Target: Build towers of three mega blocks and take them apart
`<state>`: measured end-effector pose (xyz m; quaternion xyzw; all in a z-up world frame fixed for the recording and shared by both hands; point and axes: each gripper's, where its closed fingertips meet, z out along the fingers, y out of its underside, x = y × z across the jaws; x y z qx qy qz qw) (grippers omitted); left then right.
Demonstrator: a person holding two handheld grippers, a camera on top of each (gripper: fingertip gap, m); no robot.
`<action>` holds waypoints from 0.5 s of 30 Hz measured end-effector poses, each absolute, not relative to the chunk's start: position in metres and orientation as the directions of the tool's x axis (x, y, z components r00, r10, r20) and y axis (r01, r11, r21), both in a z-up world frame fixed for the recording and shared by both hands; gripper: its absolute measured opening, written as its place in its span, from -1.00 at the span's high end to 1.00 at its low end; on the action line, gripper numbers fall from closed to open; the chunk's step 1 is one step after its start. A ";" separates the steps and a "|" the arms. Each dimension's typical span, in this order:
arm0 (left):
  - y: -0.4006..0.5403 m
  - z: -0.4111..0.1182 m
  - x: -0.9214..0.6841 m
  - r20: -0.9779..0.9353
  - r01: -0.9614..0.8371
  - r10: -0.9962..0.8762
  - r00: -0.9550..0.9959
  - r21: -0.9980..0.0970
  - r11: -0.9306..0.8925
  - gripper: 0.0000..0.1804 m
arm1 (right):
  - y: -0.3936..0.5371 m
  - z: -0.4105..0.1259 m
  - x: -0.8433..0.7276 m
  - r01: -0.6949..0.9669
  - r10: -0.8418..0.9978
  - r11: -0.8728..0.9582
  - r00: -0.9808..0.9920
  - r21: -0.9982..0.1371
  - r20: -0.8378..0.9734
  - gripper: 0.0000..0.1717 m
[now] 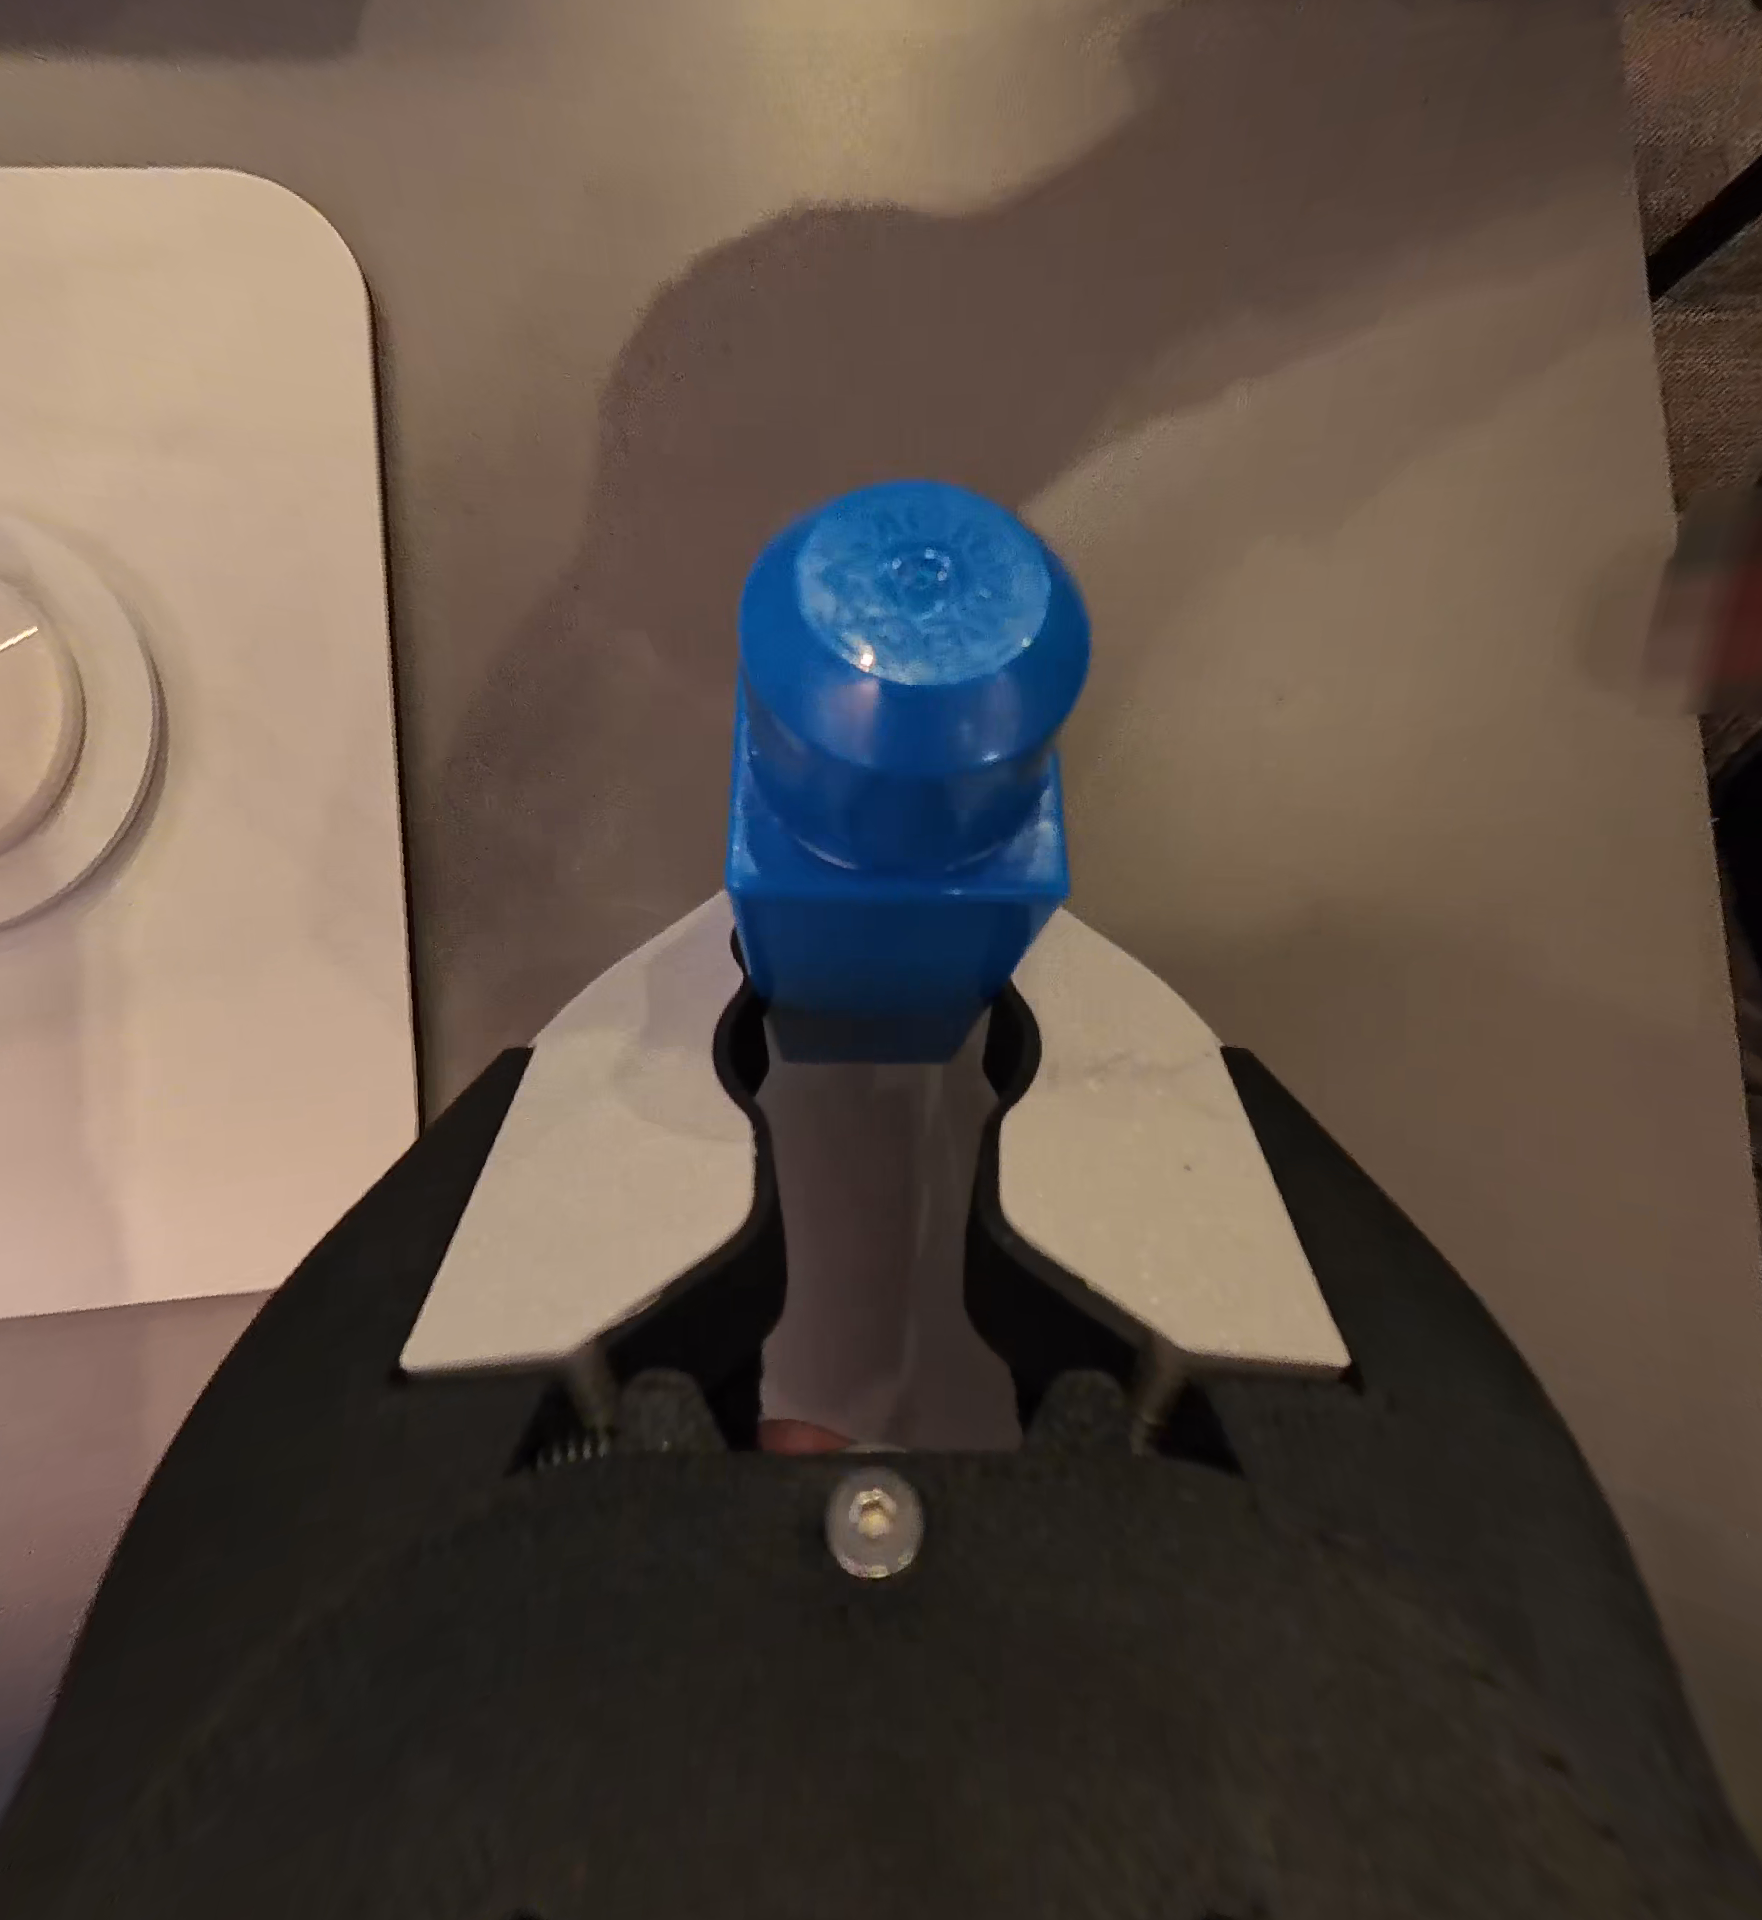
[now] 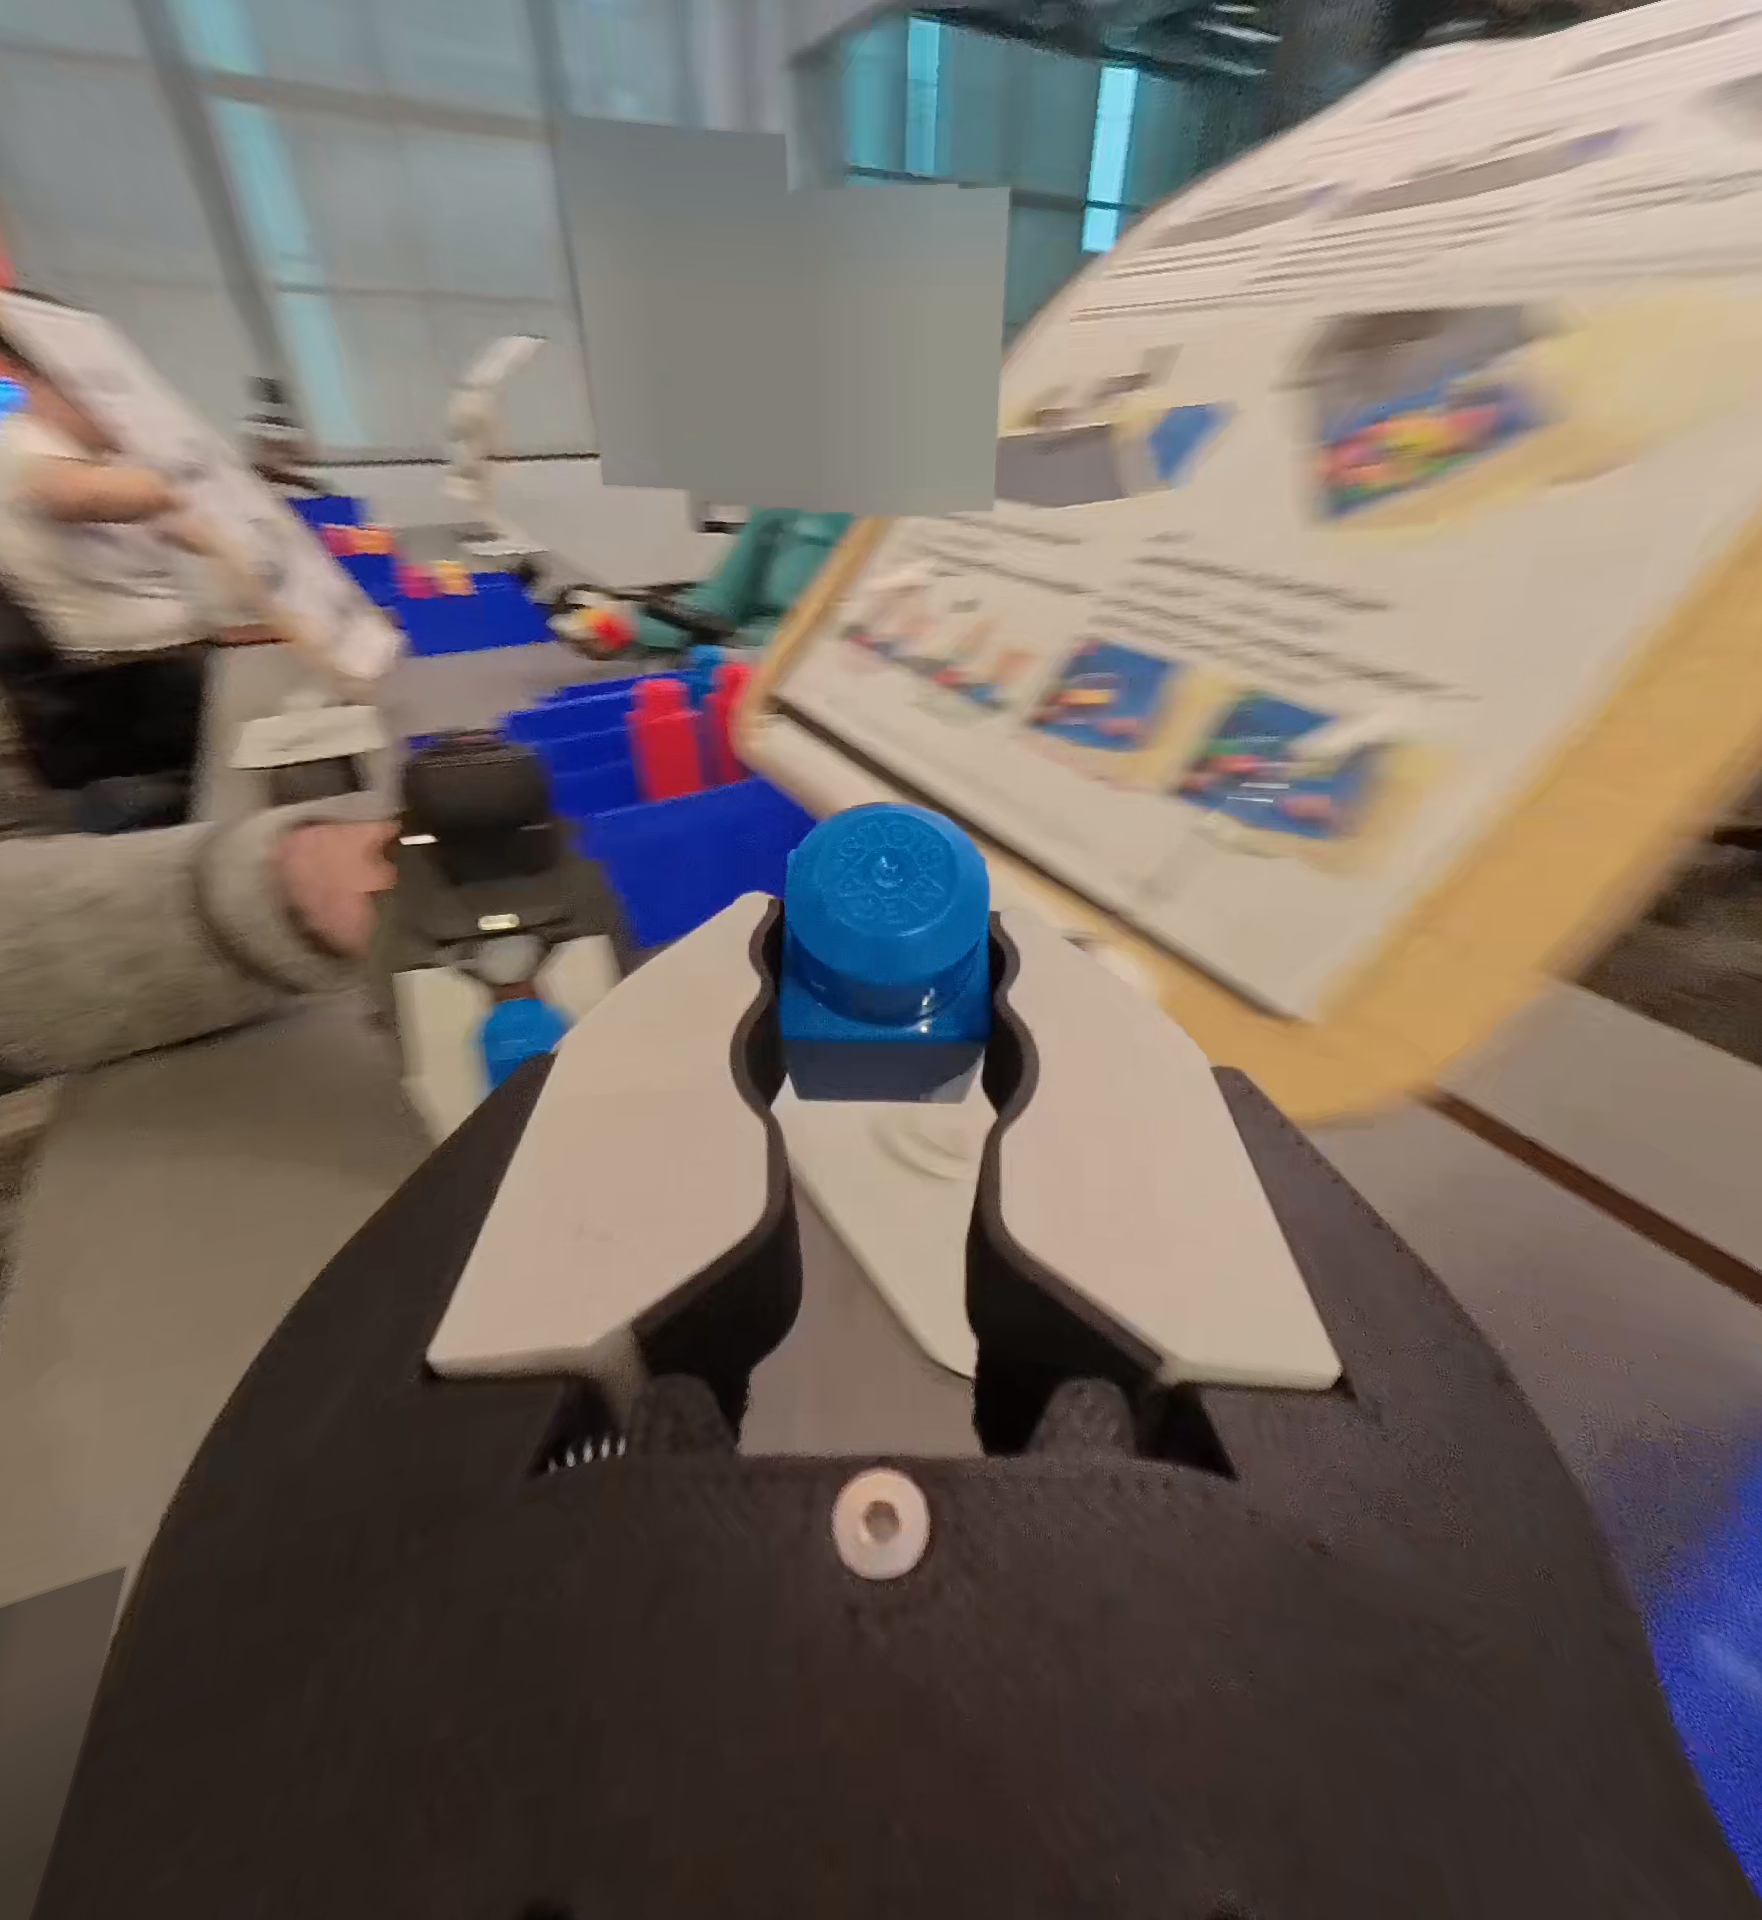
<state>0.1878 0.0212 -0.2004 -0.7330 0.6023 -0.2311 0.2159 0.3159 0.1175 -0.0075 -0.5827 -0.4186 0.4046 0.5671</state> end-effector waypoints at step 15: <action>0.026 -0.202 0.186 0.093 -0.776 -0.980 0.176 -0.599 -0.196 0.57 | 0.355 -0.121 0.460 0.324 0.656 -0.439 0.753 -0.838 -0.053 0.58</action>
